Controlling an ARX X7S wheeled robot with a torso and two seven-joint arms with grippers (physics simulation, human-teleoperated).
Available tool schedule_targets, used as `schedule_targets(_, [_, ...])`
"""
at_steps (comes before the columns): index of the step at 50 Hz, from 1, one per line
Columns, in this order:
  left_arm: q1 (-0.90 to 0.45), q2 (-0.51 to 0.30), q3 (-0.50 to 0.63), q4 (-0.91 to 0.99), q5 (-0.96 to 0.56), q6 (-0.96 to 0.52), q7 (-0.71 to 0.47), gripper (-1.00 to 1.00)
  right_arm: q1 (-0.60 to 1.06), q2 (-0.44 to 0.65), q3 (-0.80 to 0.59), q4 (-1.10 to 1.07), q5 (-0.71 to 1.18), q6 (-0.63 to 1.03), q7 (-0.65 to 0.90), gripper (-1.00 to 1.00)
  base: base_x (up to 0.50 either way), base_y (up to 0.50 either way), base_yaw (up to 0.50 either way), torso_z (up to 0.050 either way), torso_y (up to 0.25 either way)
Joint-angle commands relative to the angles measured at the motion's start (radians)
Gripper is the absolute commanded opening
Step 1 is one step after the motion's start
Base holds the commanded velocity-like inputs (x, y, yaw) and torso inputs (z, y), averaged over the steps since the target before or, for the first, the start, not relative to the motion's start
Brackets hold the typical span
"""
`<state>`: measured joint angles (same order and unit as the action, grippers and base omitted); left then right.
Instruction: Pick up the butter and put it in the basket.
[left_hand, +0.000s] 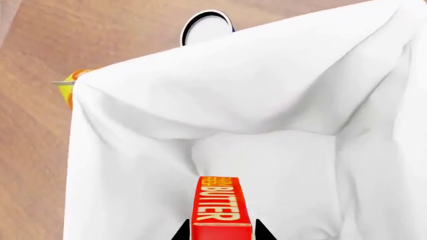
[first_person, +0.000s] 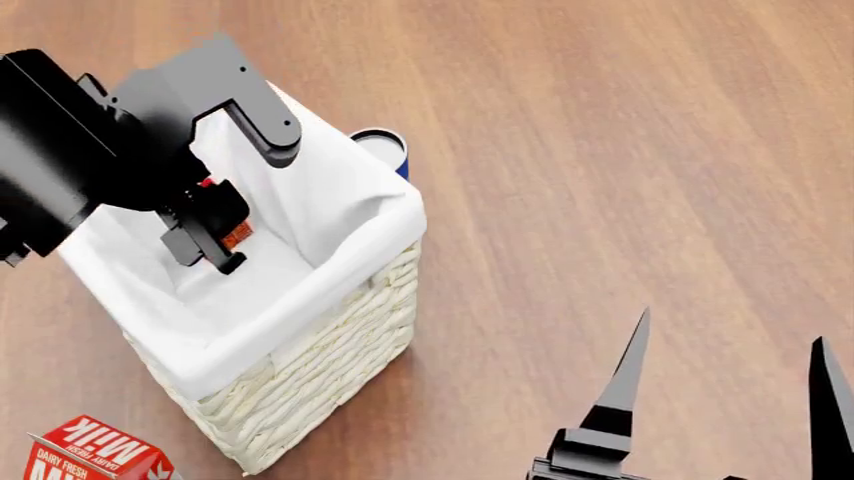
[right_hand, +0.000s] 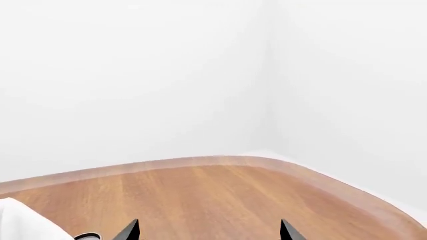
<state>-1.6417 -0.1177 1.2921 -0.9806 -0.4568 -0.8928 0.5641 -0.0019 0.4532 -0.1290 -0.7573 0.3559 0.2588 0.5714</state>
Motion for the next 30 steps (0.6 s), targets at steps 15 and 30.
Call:
schedule_targets(15, [0.015,0.089,0.026,-0.204,0.06,0.124,0.021,-1.0,0.0,0.007,0.0,0.0,-0.006,-0.01,0.005,1.0,0.0,0.0,0.0,0.001,0.001])
schedule_targets(30, [0.026,0.112,0.029,-0.27,0.065,0.169,0.021,-1.0,0.002,0.01,-0.005,0.0,-0.005,-0.007,0.009,1.0,0.0,0.0,0.0,0.001,0.001])
